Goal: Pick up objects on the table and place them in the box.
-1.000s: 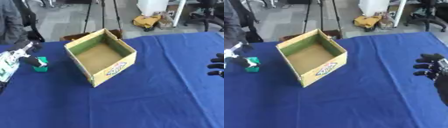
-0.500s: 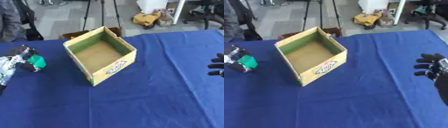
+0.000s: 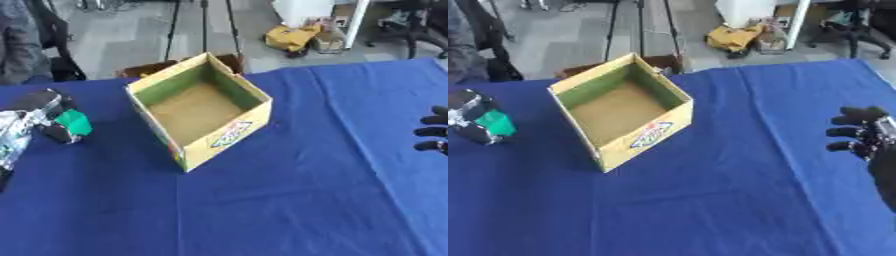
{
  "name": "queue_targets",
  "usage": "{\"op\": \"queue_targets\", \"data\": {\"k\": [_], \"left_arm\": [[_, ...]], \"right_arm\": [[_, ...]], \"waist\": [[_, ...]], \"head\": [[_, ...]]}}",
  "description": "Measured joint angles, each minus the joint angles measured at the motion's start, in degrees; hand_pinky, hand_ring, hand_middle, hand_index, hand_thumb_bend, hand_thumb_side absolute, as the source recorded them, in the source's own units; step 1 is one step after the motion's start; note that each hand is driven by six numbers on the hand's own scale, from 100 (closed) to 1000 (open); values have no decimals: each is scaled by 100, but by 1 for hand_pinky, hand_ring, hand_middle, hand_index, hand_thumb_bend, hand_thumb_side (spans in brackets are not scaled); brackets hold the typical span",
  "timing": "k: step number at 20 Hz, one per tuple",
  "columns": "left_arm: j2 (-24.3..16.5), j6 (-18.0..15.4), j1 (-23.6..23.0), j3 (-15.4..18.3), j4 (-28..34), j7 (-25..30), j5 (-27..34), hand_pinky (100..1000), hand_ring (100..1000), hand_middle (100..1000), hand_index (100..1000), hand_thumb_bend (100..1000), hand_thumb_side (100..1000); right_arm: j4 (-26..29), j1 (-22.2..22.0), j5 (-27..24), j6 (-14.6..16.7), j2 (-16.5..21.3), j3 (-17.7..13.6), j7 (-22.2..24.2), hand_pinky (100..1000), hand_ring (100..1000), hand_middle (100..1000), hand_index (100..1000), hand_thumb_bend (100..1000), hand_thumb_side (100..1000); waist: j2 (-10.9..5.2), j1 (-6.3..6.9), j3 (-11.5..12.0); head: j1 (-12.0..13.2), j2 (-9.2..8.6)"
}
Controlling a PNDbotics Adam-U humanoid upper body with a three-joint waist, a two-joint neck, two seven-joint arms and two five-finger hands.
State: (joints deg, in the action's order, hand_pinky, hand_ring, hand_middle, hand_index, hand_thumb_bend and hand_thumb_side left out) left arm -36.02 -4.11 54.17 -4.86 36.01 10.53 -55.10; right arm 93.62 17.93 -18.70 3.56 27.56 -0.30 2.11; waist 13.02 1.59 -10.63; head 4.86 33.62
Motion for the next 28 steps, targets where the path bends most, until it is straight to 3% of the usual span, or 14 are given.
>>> {"op": "queue_targets", "data": {"k": [5,13,19,28], "left_arm": [[85,-78,4,244,43,132,-522,443,384,492,681,403,100],[230,-330,8,621,178,250,-1102,416,343,453,649,281,100],[231,-485,32,655,550,385,-678,411,331,437,645,183,100],[382,-650,167,429,1372,652,123,410,327,430,646,150,100]], "right_arm": [[0,-2,0,11,0,-2,11,602,695,689,820,100,888],[-1,-23,0,19,-2,-7,19,602,695,690,820,100,887],[-3,-32,0,28,-2,-23,28,602,696,690,820,100,886],[-28,-35,0,38,-2,-37,39,602,696,691,820,100,885]], "waist": [[-1,-19,15],[-8,-35,55],[-60,-51,78],[-114,-55,40]], "head": [[-21,0],[-50,0],[-52,1],[-80,1]]}}
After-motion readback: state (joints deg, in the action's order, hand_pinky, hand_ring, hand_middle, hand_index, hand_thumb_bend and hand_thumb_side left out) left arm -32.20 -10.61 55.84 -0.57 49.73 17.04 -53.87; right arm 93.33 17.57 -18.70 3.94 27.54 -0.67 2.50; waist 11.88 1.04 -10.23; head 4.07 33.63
